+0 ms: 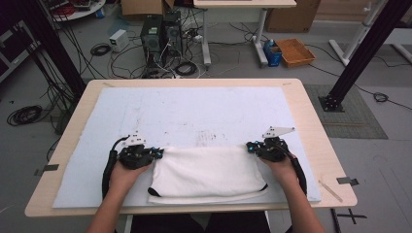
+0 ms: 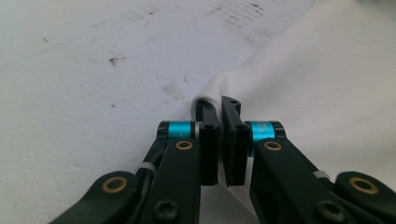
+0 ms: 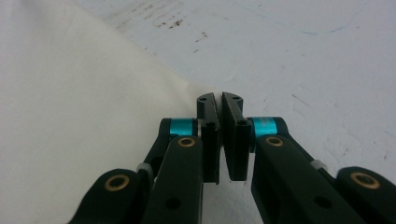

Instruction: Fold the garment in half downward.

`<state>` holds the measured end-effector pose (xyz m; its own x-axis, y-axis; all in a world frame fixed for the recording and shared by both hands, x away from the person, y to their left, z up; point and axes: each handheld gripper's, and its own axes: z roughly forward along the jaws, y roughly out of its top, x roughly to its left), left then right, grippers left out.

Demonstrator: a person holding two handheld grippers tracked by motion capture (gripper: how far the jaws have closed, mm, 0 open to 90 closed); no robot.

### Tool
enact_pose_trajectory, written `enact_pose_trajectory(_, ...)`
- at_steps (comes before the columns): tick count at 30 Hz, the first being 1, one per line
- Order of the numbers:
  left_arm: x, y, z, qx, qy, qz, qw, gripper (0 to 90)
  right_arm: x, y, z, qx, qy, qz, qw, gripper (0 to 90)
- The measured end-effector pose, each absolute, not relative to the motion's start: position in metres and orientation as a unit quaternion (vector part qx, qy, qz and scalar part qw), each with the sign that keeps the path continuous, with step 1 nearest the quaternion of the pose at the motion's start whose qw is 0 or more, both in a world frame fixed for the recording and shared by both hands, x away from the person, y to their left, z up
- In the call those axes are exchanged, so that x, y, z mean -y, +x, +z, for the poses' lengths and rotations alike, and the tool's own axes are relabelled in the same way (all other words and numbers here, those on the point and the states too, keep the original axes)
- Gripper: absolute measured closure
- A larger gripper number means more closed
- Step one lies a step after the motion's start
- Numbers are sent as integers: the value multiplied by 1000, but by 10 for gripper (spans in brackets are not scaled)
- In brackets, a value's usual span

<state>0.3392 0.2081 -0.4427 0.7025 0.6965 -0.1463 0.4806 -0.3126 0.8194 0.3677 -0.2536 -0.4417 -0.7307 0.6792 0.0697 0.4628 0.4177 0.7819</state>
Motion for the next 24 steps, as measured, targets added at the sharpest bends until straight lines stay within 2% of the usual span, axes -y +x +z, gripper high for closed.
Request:
enact_pose_trajectory(9,-208,358,-436,-369,802,129,452,862,247,386,-436,-833,347,409,137,872)
enact_pose_trajectory(12,-205,357,-435,-364,803,117,457,856,247,390,-437,-832,351,407,135,871)
enact_pose_trajectory(13,-204,356,-437,-367,804,113,454,790,247,390,-437,-833,352,407,132,870)
enact_pose_trajectory(14,-203,356,-440,-378,803,105,449,656,247,390,-438,-834,351,405,132,863)
enact_pose_trajectory(15,-204,356,-442,-385,801,94,448,568,248,390,-439,-834,352,404,133,814)
enact_pose_trajectory(16,-206,355,-445,-393,796,95,451,518,248,390,-441,-831,360,403,135,723)
enact_pose_trajectory(17,-209,355,-446,-399,791,98,454,457,250,390,-441,-825,374,403,132,669)
enact_pose_trajectory(19,-216,356,-446,-417,775,101,463,401,254,390,-441,-815,385,412,130,596)
enact_pose_trajectory(24,-224,367,-445,-448,744,84,489,384,258,393,-439,-802,398,424,137,587)
